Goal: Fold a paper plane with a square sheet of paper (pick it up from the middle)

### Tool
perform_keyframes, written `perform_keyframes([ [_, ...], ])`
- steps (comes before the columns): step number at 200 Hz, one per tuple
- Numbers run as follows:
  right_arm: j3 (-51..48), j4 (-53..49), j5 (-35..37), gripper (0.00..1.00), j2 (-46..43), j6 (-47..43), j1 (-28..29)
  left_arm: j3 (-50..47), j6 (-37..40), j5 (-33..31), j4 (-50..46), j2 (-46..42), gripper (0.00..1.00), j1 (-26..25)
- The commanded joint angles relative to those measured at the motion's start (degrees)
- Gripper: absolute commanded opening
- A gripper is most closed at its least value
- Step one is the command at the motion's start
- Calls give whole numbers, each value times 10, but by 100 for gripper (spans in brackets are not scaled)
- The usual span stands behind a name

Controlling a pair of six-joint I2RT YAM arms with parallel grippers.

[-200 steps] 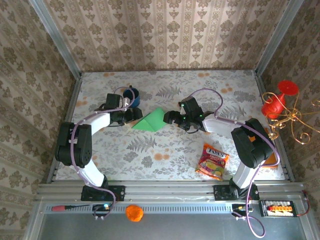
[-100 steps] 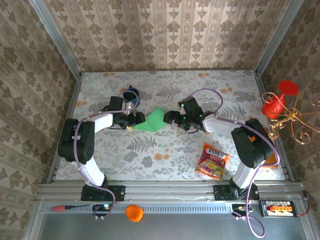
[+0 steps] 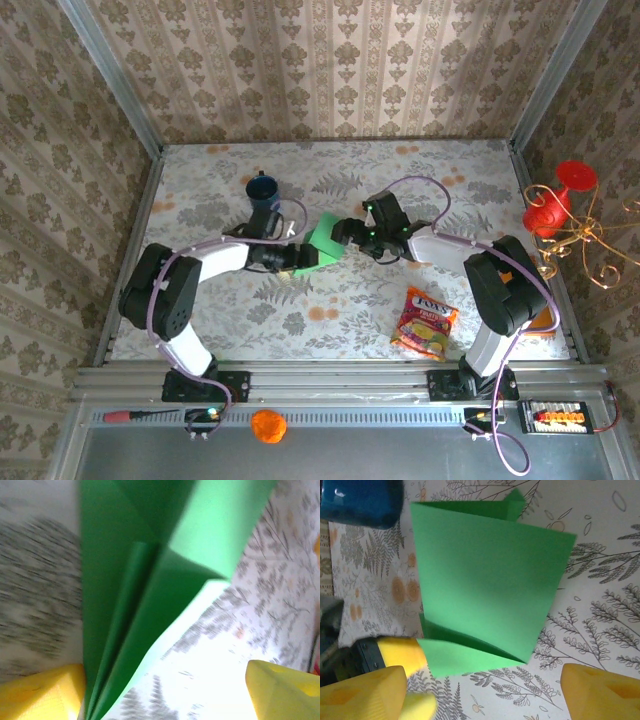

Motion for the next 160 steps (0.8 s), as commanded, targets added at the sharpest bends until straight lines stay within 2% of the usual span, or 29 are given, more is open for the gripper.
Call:
perform_keyframes([
  [1,-12,-16,19,81,-19,10,-7,-9,-39,-18,-2,-26,83,-25],
  [30,-32,-6,28,81,-33,19,-20,-19,-64,-31,30,-31,79,-50],
  [72,-41,-2,25,81,-39,21,-32,22,-36,-138,-16,-12,75,-56],
  [110,-47,2,19,81,-37,25,-34,54,-16,-124,-18,18,63,-53],
  [160,-46,4,14,81,-36,24,-36,70,2,-97,-20,51,55,-46],
])
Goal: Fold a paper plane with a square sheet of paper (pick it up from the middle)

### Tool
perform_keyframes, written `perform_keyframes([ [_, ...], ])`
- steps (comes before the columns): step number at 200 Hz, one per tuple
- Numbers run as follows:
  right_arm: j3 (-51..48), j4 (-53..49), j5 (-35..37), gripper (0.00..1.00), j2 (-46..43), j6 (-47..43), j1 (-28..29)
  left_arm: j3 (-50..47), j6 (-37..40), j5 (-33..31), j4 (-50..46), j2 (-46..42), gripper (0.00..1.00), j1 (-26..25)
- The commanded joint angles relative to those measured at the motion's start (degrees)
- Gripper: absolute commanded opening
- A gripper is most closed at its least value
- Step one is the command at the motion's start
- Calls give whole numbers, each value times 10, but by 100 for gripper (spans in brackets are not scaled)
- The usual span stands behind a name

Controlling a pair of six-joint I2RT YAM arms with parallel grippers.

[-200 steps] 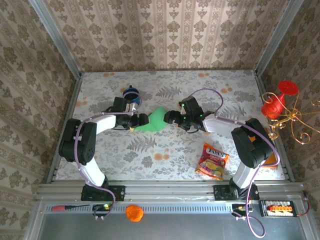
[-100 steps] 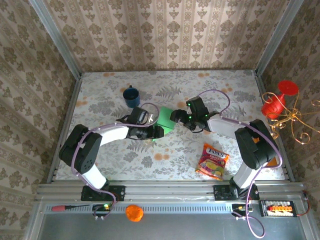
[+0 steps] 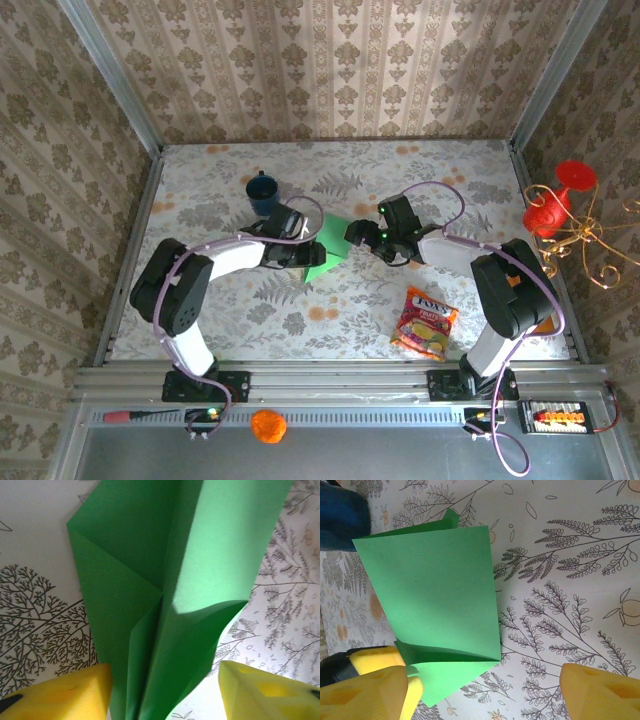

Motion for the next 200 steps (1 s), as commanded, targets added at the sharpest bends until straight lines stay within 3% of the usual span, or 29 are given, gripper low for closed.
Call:
perform_keyframes([
  [1,-2,1,2,81,-14,5,-3,14,20,15,-12,13,55,8],
  [84,11,3,-23,79,8,5,1,-27,-9,101,49,38,32,56],
  [146,41,0,-42,76,40,-6,28,-42,-27,116,70,46,27,69],
  [176,73,4,-65,63,76,-9,50,-47,-39,124,76,51,24,76],
  [200,111,0,-75,43,109,-12,63,-45,-40,121,72,53,22,75],
])
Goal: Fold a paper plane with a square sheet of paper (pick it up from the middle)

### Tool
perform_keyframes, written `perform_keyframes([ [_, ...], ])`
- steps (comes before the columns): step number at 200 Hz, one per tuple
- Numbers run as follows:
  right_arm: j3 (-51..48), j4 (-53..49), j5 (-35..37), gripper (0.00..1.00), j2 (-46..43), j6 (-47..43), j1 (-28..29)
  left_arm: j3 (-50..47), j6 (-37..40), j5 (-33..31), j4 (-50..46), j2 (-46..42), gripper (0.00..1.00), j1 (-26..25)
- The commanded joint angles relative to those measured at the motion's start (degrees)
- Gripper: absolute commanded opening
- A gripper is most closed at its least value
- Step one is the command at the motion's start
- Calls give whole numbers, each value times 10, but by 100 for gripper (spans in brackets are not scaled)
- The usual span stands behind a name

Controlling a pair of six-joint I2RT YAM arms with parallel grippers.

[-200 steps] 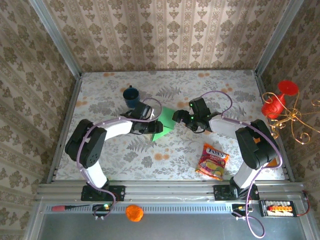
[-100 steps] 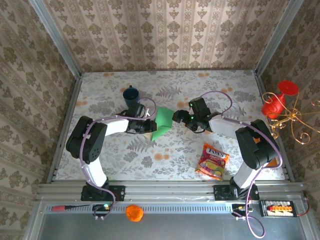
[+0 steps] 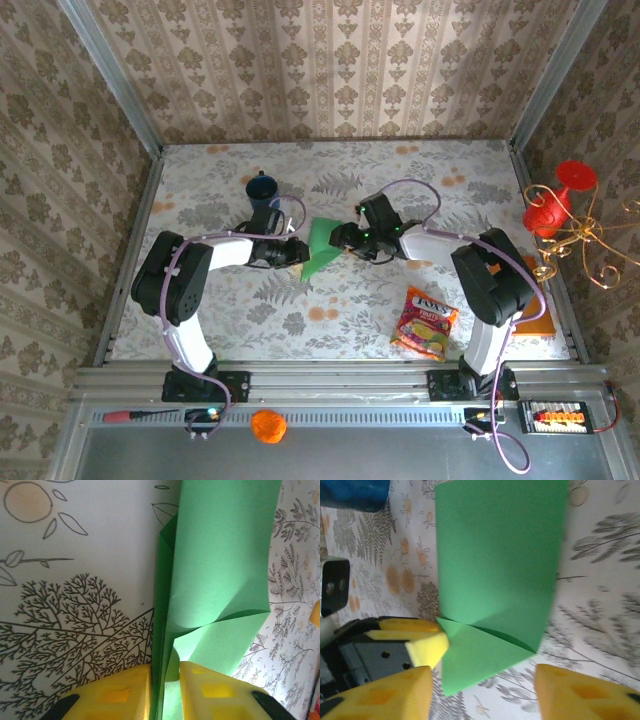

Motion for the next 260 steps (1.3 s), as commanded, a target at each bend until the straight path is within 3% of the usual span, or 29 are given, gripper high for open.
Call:
perform_keyframes([
  [1,39,-2,-25,43,32,-10,13,-10,-10,8,-1,21,21,-4],
  [53,156,-49,-10,24,126,-24,26,-3,-2,-4,-25,29,20,-5],
  [126,277,-188,55,22,213,-61,29,2,6,-8,-40,23,21,-9],
  [157,283,-226,77,23,220,-64,29,2,8,-18,-54,-8,27,-16],
  [197,243,-239,93,24,197,-46,29,-12,3,-82,-77,-93,39,-41],
  [241,165,-216,110,24,134,-14,27,-22,-31,-76,-43,-119,32,-83],
  [260,148,-200,101,25,124,-3,24,-25,-58,-37,-2,-96,26,-84],
])
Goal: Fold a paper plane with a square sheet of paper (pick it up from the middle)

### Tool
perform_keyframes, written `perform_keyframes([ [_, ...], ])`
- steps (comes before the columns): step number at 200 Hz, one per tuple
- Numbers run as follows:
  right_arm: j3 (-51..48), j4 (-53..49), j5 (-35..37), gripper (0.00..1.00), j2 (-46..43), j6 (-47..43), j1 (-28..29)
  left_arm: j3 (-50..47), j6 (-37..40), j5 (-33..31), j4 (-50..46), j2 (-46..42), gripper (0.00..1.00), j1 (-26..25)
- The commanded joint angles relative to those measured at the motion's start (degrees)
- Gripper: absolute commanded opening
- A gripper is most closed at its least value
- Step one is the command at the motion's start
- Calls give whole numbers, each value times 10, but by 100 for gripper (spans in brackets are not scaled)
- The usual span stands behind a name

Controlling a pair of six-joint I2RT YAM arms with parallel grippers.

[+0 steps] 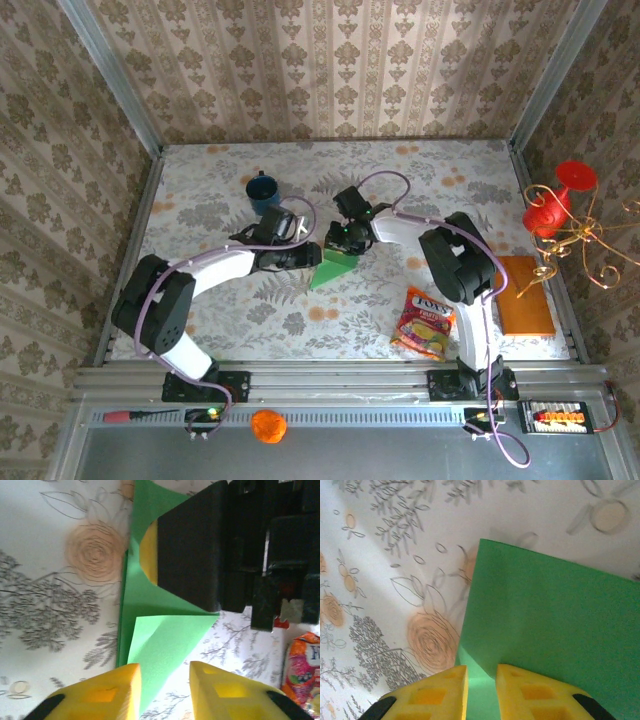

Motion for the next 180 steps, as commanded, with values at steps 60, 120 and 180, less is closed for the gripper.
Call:
perform_keyframes([
  [60,-35,-9,9,24,-11,32,-7,15,-84,74,99,88,16,-15],
  [120,-43,-1,-2,24,-20,32,-12,22,-88,41,77,129,13,-11],
  [180,-84,85,-49,37,-119,32,-31,-12,-136,47,84,149,13,4],
])
